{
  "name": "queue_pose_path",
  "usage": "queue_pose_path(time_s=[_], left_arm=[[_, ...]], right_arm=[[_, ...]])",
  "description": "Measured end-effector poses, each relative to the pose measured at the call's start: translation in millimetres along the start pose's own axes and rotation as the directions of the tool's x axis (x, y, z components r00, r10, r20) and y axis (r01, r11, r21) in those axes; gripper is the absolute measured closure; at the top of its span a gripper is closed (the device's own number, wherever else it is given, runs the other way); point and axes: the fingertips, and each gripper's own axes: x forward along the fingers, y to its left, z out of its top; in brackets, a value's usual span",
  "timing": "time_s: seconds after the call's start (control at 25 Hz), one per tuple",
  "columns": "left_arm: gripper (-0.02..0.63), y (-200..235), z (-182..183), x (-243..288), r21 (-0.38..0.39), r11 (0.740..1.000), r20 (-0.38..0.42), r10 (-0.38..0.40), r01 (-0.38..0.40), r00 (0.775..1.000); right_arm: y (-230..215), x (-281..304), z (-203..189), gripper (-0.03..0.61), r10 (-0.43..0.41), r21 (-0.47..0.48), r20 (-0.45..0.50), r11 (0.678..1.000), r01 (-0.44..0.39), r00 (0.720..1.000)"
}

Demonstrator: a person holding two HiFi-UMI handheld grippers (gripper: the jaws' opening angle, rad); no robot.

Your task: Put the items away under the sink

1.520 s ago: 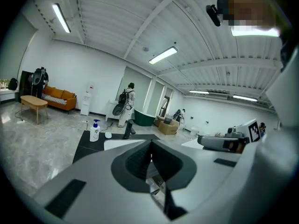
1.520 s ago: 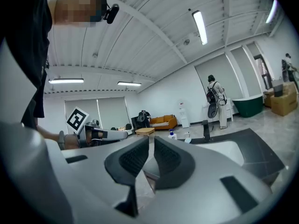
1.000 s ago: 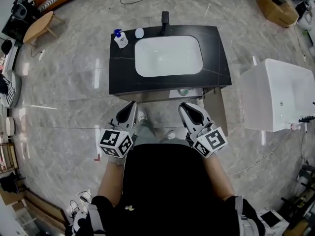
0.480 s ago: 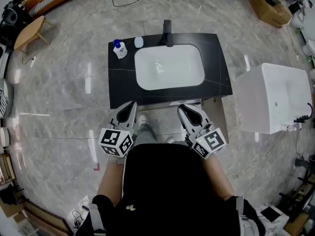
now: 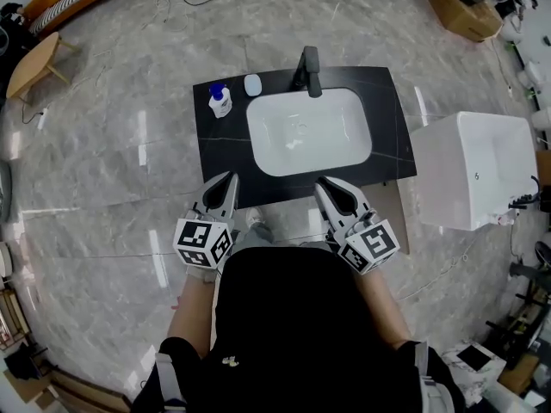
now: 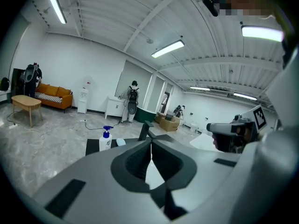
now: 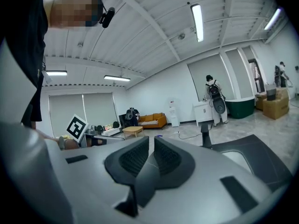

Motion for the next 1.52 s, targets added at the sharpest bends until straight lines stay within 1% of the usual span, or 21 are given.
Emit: queue_pose_path(time_s=[0.28,0.44,0.56,0.72,0.84,0.96,1.16,1.24,1.28,1.4,1.52], left_arm=[[0.591,63,1,12,0.0,1.0,-0.04,-0.016,0.016,0.999],[0.591,90,0,23,0.02,1.0,-0.059,-0.014,0.015,0.998],[0.591,110,-4,35,0.033,0.999,-0.079,0.002,0.001,0.997],[0.591,133,-13,55,0.03,0.999,-0.105,0.021,-0.018,0.994],[0.591,146,-17,71,0.046,0.998,-0.11,0.043,-0.038,0.993],[0.589,156,-21,89,0.059,0.997,-0.125,0.059,-0.052,0.99],[0.586,175,-35,118,0.062,0.994,-0.159,0.102,-0.093,0.982],[0.561,183,-44,129,0.074,0.991,-0.181,0.121,-0.109,0.976],[0.538,187,-48,135,0.078,0.99,-0.192,0.127,-0.114,0.973],[0.492,198,-59,152,0.084,0.988,-0.218,0.144,-0.129,0.965],[0.438,209,-68,168,0.097,0.985,-0.233,0.165,-0.145,0.958]], right_arm=[[12,50,4,0.526,-0.048,0.001,-0.013,0.999,0.048,0.999],[13,66,4,0.526,-0.072,0.001,-0.029,0.997,0.073,0.997],[10,72,6,0.526,-0.089,-0.006,-0.04,0.996,0.089,0.995],[3,74,9,0.526,-0.109,0.009,-0.039,0.994,0.109,0.993],[-9,73,3,0.526,-0.129,-0.002,-0.069,0.992,0.13,0.989],[-18,77,5,0.526,-0.126,0.013,-0.065,0.992,0.127,0.99],[-40,76,-3,0.526,-0.158,0.006,-0.122,0.987,0.16,0.98],[-46,78,-1,0.526,-0.161,0.014,-0.12,0.986,0.164,0.98],[-49,78,-1,0.526,-0.163,0.017,-0.121,0.986,0.166,0.979],[-60,75,-9,0.526,-0.185,0.008,-0.156,0.982,0.189,0.97],[-69,73,-12,0.526,-0.2,0.015,-0.167,0.979,0.205,0.965]])
